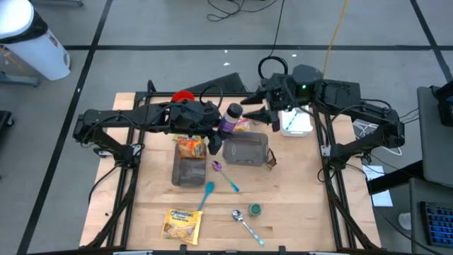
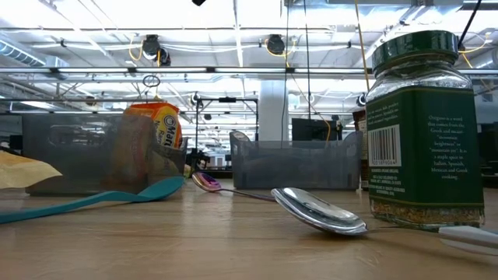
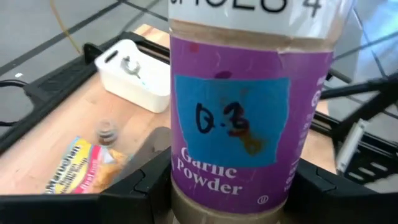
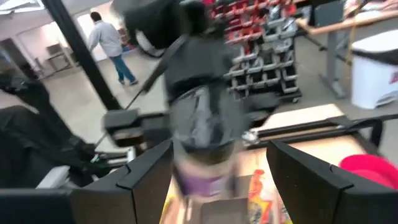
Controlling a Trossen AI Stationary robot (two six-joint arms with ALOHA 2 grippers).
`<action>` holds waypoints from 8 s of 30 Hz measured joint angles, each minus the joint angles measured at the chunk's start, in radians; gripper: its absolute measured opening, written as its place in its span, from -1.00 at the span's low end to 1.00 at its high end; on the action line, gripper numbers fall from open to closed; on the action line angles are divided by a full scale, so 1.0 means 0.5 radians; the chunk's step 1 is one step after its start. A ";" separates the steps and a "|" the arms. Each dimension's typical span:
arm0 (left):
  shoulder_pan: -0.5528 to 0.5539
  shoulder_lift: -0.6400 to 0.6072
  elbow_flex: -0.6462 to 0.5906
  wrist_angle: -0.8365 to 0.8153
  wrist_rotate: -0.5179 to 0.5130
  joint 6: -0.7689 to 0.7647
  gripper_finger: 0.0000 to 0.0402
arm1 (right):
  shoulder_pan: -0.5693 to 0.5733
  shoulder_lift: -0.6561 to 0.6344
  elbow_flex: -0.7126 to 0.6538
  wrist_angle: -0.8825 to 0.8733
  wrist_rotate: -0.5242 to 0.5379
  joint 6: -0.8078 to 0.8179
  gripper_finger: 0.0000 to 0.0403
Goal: Pick & Place Food Item
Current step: Put the black spice bottle into the right black bin
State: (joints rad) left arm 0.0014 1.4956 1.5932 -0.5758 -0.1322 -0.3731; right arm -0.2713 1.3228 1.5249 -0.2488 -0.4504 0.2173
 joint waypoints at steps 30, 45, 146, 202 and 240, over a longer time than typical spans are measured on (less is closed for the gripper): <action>-0.034 0.002 0.002 -0.008 0.026 0.002 0.03 | 0.076 0.144 -0.004 0.343 -0.103 0.224 0.25; -0.035 0.002 0.002 -0.011 0.044 -0.007 0.01 | 0.076 0.144 -0.004 0.340 -0.138 0.243 0.02; -0.074 -1.463 -1.753 1.150 0.098 -0.376 0.39 | 0.390 0.182 -0.769 0.226 1.065 0.475 -0.01; -0.003 -1.337 -1.962 1.715 -0.419 -0.291 0.39 | 0.318 0.736 -1.012 0.989 1.310 0.144 -0.01; -0.003 -1.337 -1.962 1.676 -0.414 -0.319 0.39 | 0.318 0.861 -0.990 1.010 1.326 0.049 -0.01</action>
State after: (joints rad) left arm -0.0002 0.8272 0.6125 0.2623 -0.3393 -0.5323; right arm -0.1123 1.7531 1.0302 0.2562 0.2127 0.2417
